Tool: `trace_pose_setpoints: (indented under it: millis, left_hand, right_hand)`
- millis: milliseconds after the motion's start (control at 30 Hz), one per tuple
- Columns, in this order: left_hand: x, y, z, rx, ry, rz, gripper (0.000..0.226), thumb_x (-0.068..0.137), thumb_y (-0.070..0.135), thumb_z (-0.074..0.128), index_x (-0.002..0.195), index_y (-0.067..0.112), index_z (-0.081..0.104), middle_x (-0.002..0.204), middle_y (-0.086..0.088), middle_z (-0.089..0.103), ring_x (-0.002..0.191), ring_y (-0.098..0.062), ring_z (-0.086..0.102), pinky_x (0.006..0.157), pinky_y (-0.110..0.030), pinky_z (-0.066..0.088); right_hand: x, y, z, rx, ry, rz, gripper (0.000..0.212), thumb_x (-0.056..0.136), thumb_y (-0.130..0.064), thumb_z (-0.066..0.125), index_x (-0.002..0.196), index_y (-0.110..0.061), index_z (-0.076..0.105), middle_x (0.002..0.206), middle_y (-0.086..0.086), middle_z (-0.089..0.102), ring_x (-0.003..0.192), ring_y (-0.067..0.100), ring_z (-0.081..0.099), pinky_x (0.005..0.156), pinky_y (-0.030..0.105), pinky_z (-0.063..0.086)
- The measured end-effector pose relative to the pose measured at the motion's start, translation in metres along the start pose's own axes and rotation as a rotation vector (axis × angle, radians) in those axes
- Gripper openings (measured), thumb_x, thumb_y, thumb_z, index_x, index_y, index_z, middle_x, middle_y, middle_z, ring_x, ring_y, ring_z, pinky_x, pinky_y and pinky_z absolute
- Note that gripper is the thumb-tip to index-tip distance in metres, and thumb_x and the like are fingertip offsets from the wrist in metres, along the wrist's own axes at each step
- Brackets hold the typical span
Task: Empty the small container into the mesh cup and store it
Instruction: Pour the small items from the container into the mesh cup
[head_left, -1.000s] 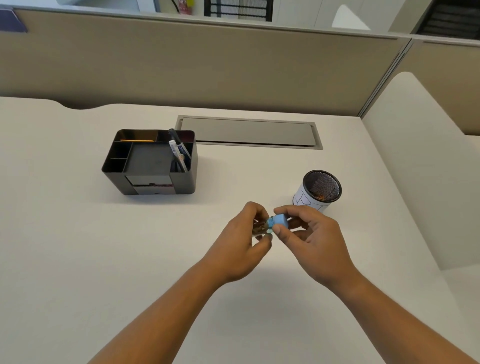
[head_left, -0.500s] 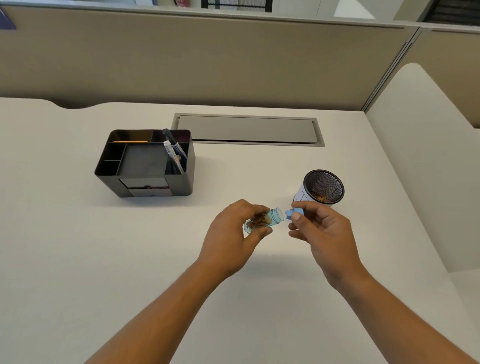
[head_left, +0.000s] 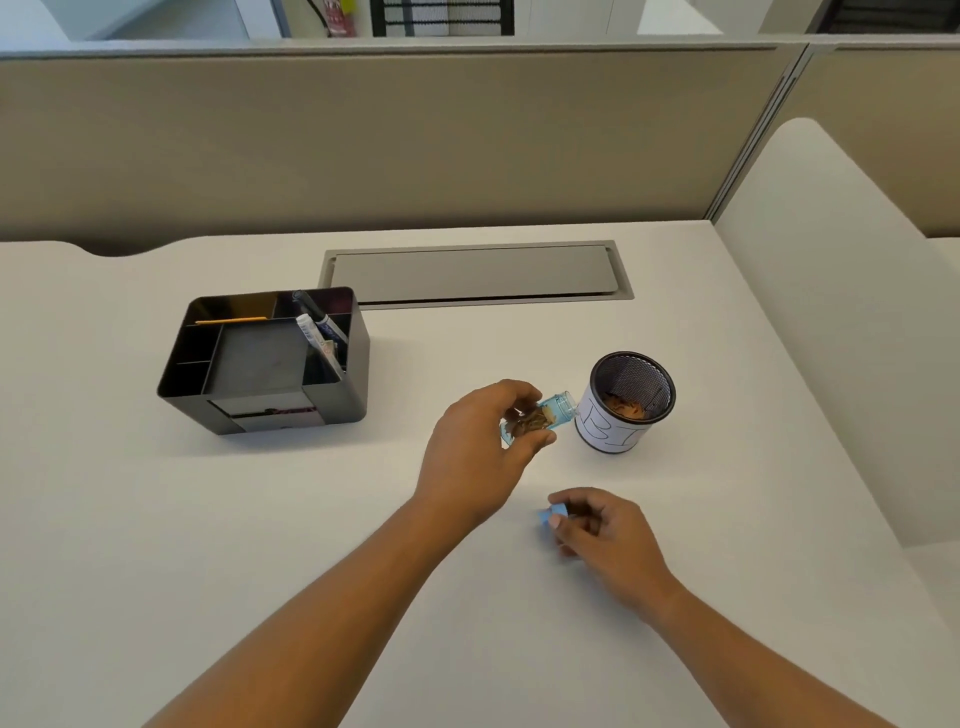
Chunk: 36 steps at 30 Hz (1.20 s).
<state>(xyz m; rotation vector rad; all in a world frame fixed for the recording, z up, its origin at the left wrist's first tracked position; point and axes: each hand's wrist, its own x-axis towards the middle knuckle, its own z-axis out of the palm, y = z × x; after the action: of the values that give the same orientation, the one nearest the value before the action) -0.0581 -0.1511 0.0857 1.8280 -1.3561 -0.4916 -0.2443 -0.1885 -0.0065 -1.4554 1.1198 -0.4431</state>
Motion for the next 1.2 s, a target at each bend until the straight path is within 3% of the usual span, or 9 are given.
trace_pose_setpoints:
  millis: [133, 500, 633, 767, 967, 1200]
  left_hand:
    - [0.018, 0.005, 0.01, 0.053, -0.009, 0.071, 0.032, 0.083, 0.032, 0.072, 0.113, 0.027, 0.064, 0.105, 0.008, 0.069, 0.093, -0.009, 0.058, 0.08, -0.026, 0.05]
    - [0.057, 0.02, 0.033, 0.225, -0.097, 0.214, 0.029, 0.089, 0.031, 0.064, 0.116, 0.025, 0.062, 0.103, 0.004, 0.064, 0.093, -0.015, 0.055, 0.077, -0.03, 0.047]
    - [0.07, 0.021, 0.041, 0.244, -0.13, 0.228, 0.03, 0.09, 0.03, 0.063, 0.119, 0.023, 0.061, 0.105, 0.003, 0.064, 0.094, -0.016, 0.055, 0.078, -0.03, 0.047]
    - [0.077, 0.02, 0.05, 0.222, -0.17, 0.21, 0.032, 0.089, 0.029, 0.063, 0.12, 0.02, 0.061, 0.105, 0.001, 0.062, 0.093, -0.015, 0.055, 0.078, -0.027, 0.045]
    - [0.087, 0.026, 0.058, 0.127, -0.177, 0.131, 0.032, 0.082, 0.022, 0.07, 0.114, 0.02, 0.066, 0.098, -0.001, 0.057, 0.087, -0.016, 0.053, 0.072, -0.023, 0.041]
    - [0.096, 0.035, 0.059, 0.024, -0.169, 0.006, 0.035, 0.069, 0.01, 0.078, 0.102, 0.018, 0.072, 0.1, -0.005, 0.06, 0.087, -0.017, 0.058, 0.066, -0.015, 0.043]
  right_hand:
    - [0.004, 0.004, -0.004, 0.033, -0.037, 0.011, 0.013, 0.084, -0.018, 0.076, 0.095, -0.025, 0.075, 0.082, 0.013, 0.076, 0.063, 0.018, 0.07, 0.068, 0.036, 0.064]
    - [0.007, 0.01, -0.005, 0.057, -0.033, -0.023, 0.016, 0.085, -0.017, 0.076, 0.101, -0.021, 0.077, 0.077, 0.015, 0.076, 0.061, 0.013, 0.067, 0.07, 0.036, 0.063]
    - [0.006, 0.009, -0.006, 0.069, -0.038, -0.023, 0.018, 0.085, -0.015, 0.075, 0.101, -0.021, 0.077, 0.068, 0.003, 0.074, 0.06, 0.013, 0.065, 0.07, 0.042, 0.064]
    - [0.006, 0.01, -0.006, 0.068, -0.037, -0.022, 0.019, 0.084, -0.017, 0.075, 0.102, -0.022, 0.078, 0.071, 0.0, 0.075, 0.062, 0.015, 0.068, 0.071, 0.041, 0.064]
    - [0.008, 0.01, -0.007, 0.071, -0.035, -0.021, 0.018, 0.084, -0.015, 0.075, 0.101, -0.023, 0.078, 0.073, -0.006, 0.076, 0.061, 0.014, 0.069, 0.064, 0.028, 0.061]
    - [0.007, 0.011, -0.007, 0.08, -0.03, -0.029, 0.019, 0.084, -0.014, 0.075, 0.101, -0.022, 0.078, 0.075, -0.004, 0.076, 0.061, 0.015, 0.069, 0.064, 0.03, 0.062]
